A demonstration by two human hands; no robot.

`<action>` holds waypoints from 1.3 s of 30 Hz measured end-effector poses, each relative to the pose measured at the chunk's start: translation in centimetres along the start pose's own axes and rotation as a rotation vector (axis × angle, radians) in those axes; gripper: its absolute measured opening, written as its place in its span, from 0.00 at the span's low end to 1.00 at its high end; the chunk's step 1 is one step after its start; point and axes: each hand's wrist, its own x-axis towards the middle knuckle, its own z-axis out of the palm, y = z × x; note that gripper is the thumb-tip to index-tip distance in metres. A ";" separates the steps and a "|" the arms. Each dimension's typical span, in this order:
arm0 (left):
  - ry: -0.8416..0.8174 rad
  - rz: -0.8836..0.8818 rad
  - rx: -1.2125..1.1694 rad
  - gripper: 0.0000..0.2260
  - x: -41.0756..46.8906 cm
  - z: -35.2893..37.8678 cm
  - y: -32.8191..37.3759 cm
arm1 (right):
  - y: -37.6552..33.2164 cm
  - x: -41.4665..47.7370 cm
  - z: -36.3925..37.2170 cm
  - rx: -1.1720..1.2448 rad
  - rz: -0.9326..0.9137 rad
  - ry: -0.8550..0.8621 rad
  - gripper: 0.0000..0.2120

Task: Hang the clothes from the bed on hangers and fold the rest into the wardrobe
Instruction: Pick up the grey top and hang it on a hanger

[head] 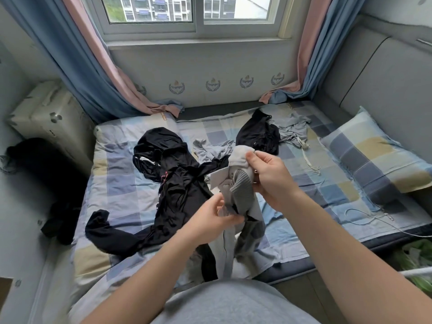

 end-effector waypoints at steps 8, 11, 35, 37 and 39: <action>0.079 0.052 -0.359 0.10 -0.1 -0.7 0.6 | -0.5 1.2 -1.2 0.262 0.118 0.139 0.05; 0.104 0.036 -0.583 0.11 -0.2 -2.3 1.3 | 0.8 1.1 -2.7 0.108 0.144 0.188 0.03; 0.162 0.018 -0.911 0.12 -1.6 -4.0 0.9 | 12.8 0.5 -0.6 -0.835 0.225 0.063 0.10; 0.172 -0.027 -0.868 0.13 -1.7 -4.6 0.4 | 12.1 1.2 -1.7 -0.642 0.218 0.150 0.13; 0.184 -0.134 -0.724 0.20 -1.8 -5.1 -0.1 | 10.8 1.9 -2.6 -0.500 0.187 0.233 0.14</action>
